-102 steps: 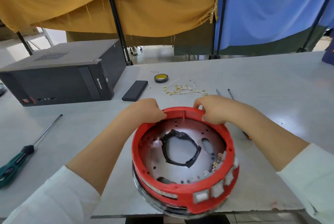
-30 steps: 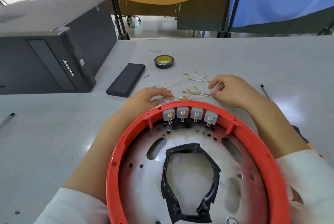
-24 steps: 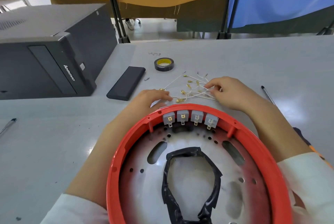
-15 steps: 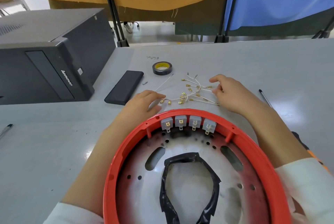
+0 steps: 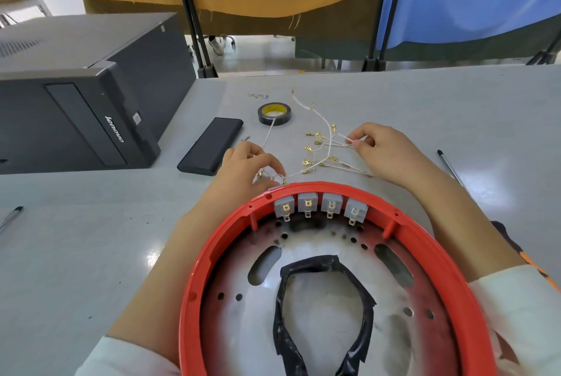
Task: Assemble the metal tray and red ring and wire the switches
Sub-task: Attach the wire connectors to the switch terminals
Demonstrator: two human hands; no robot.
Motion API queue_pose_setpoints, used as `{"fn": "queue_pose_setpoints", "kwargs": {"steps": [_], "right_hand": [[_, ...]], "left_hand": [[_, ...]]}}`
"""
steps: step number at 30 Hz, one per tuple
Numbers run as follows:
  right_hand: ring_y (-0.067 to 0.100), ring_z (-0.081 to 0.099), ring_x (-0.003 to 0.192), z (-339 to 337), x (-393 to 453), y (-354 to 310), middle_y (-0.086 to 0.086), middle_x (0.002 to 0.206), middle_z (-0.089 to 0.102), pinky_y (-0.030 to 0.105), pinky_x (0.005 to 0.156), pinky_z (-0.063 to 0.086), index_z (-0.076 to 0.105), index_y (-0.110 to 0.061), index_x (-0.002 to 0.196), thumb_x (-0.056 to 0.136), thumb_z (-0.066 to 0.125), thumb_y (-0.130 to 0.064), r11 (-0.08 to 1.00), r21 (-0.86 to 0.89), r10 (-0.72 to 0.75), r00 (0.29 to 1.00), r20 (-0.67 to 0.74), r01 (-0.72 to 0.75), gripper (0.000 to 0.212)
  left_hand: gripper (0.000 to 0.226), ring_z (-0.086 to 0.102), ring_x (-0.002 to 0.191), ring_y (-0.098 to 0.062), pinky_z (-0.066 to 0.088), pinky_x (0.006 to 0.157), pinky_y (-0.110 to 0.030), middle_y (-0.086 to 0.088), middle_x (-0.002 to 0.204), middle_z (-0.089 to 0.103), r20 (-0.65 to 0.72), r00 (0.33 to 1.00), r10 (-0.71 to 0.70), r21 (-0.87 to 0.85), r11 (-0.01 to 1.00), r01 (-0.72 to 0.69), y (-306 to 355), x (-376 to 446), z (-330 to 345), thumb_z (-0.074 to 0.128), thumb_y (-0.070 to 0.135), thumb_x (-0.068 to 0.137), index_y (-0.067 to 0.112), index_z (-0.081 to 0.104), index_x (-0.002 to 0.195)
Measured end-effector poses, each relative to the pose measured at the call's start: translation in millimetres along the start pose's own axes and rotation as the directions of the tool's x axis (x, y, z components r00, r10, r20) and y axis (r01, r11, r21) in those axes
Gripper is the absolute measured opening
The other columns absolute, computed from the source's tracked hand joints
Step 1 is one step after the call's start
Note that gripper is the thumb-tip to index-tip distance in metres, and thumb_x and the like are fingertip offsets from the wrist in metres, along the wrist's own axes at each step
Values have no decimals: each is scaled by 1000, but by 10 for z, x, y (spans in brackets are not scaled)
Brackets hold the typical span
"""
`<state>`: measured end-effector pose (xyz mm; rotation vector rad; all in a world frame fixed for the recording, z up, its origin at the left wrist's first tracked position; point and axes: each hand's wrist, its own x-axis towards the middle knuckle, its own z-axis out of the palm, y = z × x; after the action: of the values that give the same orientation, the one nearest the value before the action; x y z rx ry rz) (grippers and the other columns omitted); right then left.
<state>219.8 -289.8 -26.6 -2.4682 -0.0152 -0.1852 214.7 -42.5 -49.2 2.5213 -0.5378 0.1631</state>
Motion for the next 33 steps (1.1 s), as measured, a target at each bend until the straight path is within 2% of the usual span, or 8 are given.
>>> {"fn": "queue_pose_setpoints", "kwargs": {"steps": [3, 6, 17, 20, 24, 27, 30, 33], "right_hand": [[10, 42, 51, -15, 2, -12, -4, 58, 46, 18, 44, 31, 58, -22, 97, 99, 43, -16, 997, 76, 36, 998, -46, -32, 16], [9, 40, 48, -40, 2, -16, -4, 61, 45, 22, 44, 32, 59, -23, 98, 99, 42, -16, 988, 139, 71, 996, -60, -62, 18], [8, 33, 44, -316, -130, -297, -4, 60, 41, 16, 36, 26, 65, -20, 96, 97, 43, -13, 928, 373, 47, 993, -112, -2, 23], [7, 27, 40, -499, -248, -473, -2, 58, 37, 19, 35, 22, 66, -17, 96, 95, 43, -7, 842, 539, 13, 999, -35, 8, 25], [7, 24, 43, -688, -572, -647, -4, 59, 40, 16, 36, 18, 67, -17, 96, 97, 45, -10, 681, 731, -141, 986, 83, 36, 23], [7, 23, 43, -736, -828, -739, -5, 60, 41, 16, 36, 17, 70, -21, 92, 97, 46, -11, 634, 773, -246, 954, 171, 25, 27], [8, 24, 42, -744, -1055, -826, -5, 59, 42, 16, 36, 20, 69, -22, 93, 98, 46, -12, 645, 764, -253, 951, 175, 31, 26], [11, 38, 39, -710, -1259, -896, -4, 59, 57, 22, 37, 36, 64, -22, 102, 97, 50, -25, 791, 601, -232, 965, 125, 112, 15]], "left_hand": [[17, 43, 112, -19, 37, 99, -31, 2, 106, 42, 8, 999, 43, -48, 998, -42, 5, -3, -24, 72, 17, 85, 25, 72, 100], [15, 44, 117, -20, 38, 102, -37, 3, 109, 45, 3, 1000, -4, -37, 999, 4, -5, 0, -18, 71, 20, 86, 27, 71, 99], [18, 46, 123, -20, 34, 105, -33, 2, 120, 58, 11, 996, -91, 71, 993, 90, -22, 18, -1, 64, 31, 91, 25, 71, 107], [17, 50, 119, -6, 32, 96, -18, 13, 118, 59, -82, 989, -122, -199, 975, 103, 157, -42, -215, 61, 25, 93, 29, 67, 108], [31, 59, 108, 7, 45, 86, -8, 22, 120, 62, -122, 986, -116, -563, 826, 28, 504, -235, -662, 61, 35, 92, 39, 54, 122], [31, 68, 97, -2, 52, 83, -14, 12, 110, 71, -106, 992, -70, -670, 742, -19, 800, -457, -822, 63, 32, 89, 31, 59, 120], [10, 72, 79, -11, 57, 81, -23, 5, 88, 76, -158, 984, -79, -719, 692, -59, 1000, -680, -888, 62, 16, 92, 19, 68, 99], [8, 71, 74, -8, 55, 74, -17, 6, 81, 76, -161, 983, -88, -675, 737, -45, 1068, -867, -919, 61, 14, 92, 14, 69, 95]]}}
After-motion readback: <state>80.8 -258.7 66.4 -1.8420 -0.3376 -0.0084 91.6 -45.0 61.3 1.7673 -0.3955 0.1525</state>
